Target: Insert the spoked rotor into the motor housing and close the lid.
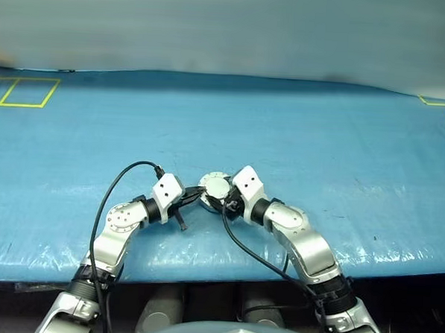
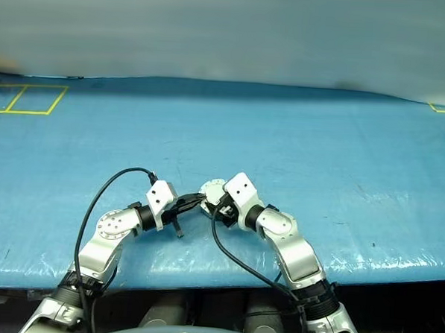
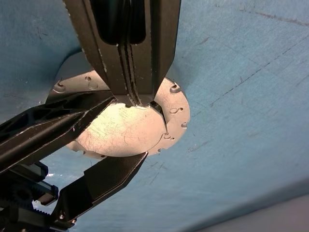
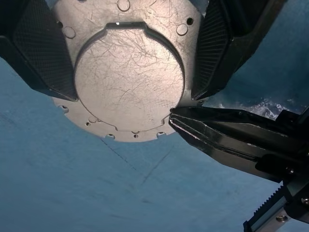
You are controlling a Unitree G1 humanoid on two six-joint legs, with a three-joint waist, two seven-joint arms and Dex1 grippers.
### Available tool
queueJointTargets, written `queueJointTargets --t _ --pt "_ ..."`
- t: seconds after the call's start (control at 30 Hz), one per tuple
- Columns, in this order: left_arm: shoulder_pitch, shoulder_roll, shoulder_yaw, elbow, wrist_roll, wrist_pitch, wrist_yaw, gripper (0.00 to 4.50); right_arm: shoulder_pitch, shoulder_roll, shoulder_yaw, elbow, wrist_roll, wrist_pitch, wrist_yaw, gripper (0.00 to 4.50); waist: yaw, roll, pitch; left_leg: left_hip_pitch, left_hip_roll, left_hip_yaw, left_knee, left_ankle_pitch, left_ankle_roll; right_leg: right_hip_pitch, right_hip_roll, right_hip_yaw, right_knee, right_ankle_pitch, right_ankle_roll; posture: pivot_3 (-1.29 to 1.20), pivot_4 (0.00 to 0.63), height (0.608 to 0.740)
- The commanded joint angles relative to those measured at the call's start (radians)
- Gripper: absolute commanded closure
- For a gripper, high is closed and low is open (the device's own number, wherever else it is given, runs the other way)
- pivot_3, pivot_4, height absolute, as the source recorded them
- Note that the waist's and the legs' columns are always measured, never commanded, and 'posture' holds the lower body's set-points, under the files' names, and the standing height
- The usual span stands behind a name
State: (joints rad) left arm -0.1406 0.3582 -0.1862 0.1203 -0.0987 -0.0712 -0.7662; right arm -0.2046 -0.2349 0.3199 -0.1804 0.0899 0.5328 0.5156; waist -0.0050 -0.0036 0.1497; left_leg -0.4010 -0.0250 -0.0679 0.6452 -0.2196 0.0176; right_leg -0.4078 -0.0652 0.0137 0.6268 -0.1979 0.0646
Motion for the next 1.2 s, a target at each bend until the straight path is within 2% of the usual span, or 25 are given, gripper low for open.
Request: queueJointTargets --t 0.03,0.1,0.3,0.4,0.5,0.63,0.7,0.83,0.93,1.2 --pt "0.008 0.005 -0.025 0.02 0.025 0.024 -0.001 4.5 0.02 0.012 -0.012 0.024 -0.015 -0.013 -0.038 0.04 0.0 0.0 0.0 0.0 0.0 0.0 0.0 0.0 0.0 0.0 0.0 0.0 0.0 0.0 0.0 0.0 0.15 0.74" --pt "0.011 0.005 -0.027 0.017 0.026 0.025 0.0 4.5 0.024 0.028 -0.034 -0.008 0.019 -0.064 -0.022 0.04 0.0 0.0 0.0 0.0 0.0 0.0 0.0 0.0 0.0 0.0 0.0 0.0 0.0 0.0 0.0 0.0 0.15 0.74" --pt "0.007 0.006 -0.03 0.019 0.026 0.023 -0.005 4.5 0.02 0.043 -0.065 -0.082 -0.005 -0.216 -0.062 0.04 -0.002 0.002 0.001 -0.004 0.0 0.0 0.0 0.0 0.0 -0.004 0.0 0.0 0.0 0.0 0.0 0.0 0.15 0.74" --pt "0.001 0.004 -0.033 0.021 0.026 0.022 -0.008 4.5 0.035 0.049 -0.104 -0.123 0.028 -0.228 -0.073 0.04 -0.001 0.002 0.001 -0.004 0.0 -0.001 0.0 0.0 0.0 -0.004 0.0 -0.001 0.0 0.0 0.0 0.0 0.15 0.74" --pt "-0.002 0.003 -0.034 0.023 0.025 0.021 -0.01 4.5 0.054 0.07 -0.164 -0.159 0.102 -0.182 -0.08 0.04 0.0 0.002 0.001 -0.005 0.0 -0.001 0.0 0.0 0.0 -0.004 0.0 -0.001 0.0 0.0 0.0 0.0 0.15 0.74" --pt "-0.003 0.005 -0.035 0.024 0.028 0.019 -0.009 4.5 0.137 0.078 -0.33 -0.197 0.383 0.056 -0.051 0.04 0.003 0.001 0.001 -0.005 0.0 -0.002 0.0 0.0 0.0 -0.003 0.0 -0.001 -0.001 0.0 0.0 0.0 0.15 0.74" --pt "-0.003 0.005 -0.036 0.022 0.026 0.02 -0.01 4.5 0.158 0.099 -0.419 -0.178 0.509 0.154 -0.081 0.04 0.003 0.002 0.001 -0.006 0.0 -0.002 0.0 0.0 0.0 -0.003 -0.001 -0.001 -0.001 0.0 0.0 0.0 0.15 0.74" --pt "0.0 0.006 -0.037 0.017 0.026 0.022 -0.009 4.5 0.198 0.131 -0.555 -0.12 0.687 0.293 -0.135 0.04 0.003 0.003 0.001 -0.009 0.0 -0.002 0.0 0.0 0.0 -0.004 -0.001 -0.001 0.0 0.0 0.0 0.0 0.15 0.74" --pt "0.001 0.009 -0.039 0.01 0.026 0.027 -0.013 4.5 0.238 0.15 -0.562 -0.099 0.775 0.353 -0.113 0.04 0.003 0.004 0.002 -0.01 0.0 -0.002 0.0 0.0 0.0 -0.004 -0.001 -0.001 0.0 0.0 0.0 0.0 0.15 0.74" --pt "-0.018 0.014 -0.031 0.001 0.011 0.044 -0.023 4.5 0.242 0.159 -0.494 -0.039 0.794 0.412 -0.123 0.04 -0.004 0.005 0.002 -0.01 0.0 -0.002 0.0 0.0 0.0 -0.006 -0.001 -0.001 0.0 -0.001 0.0 0.0 0.15 0.74"
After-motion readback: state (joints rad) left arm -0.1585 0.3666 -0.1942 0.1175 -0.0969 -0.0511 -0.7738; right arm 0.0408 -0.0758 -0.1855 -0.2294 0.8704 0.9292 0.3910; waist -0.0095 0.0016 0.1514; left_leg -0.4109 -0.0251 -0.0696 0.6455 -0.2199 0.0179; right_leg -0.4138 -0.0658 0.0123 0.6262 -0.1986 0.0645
